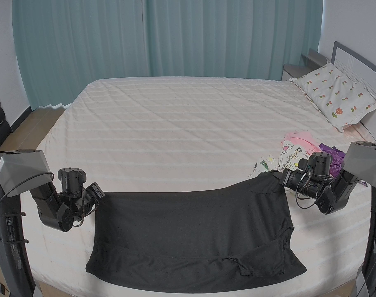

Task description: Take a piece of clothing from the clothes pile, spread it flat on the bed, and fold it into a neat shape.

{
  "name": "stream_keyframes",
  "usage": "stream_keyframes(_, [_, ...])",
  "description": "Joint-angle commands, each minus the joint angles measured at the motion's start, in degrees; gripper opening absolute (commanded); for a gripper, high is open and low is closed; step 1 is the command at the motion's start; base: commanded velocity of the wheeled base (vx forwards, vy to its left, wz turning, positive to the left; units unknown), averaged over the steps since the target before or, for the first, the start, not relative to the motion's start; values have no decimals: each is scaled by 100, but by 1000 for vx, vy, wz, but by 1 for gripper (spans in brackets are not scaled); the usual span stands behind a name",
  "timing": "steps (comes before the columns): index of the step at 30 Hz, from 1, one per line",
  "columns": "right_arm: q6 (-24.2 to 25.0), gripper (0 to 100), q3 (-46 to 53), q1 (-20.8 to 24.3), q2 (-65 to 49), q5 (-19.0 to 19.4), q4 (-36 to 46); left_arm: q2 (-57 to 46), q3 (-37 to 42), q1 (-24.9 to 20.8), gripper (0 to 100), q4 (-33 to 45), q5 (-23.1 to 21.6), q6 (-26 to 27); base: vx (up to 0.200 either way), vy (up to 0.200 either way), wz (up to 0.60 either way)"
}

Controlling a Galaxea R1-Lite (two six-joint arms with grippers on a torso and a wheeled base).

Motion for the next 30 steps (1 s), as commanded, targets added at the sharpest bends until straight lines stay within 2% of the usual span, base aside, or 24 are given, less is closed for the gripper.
stream_keyframes(1, [38,0,395,-44,-331,30,-90,-203,201,6,0,-17,2,14,0,0,0])
stream_keyframes(13, [-6,0,1714,-114,-630,215,-714,-484,1018,6,0,-316,-16,199,0,0,0])
stream_keyframes(18, [-6,0,2267,-114,-560,241,-1267,-502,1686,6,0,-843,-42,357,0,0,0])
stream_keyframes(24, [-41,0,2777,-79,-507,276,-1566,-423,2258,-3,0,-1300,-77,445,0,0,0])
stream_keyframes(30, [-252,0,3542,-141,-410,549,-1988,-62,2767,-20,0,-1784,-130,463,0,0,0])
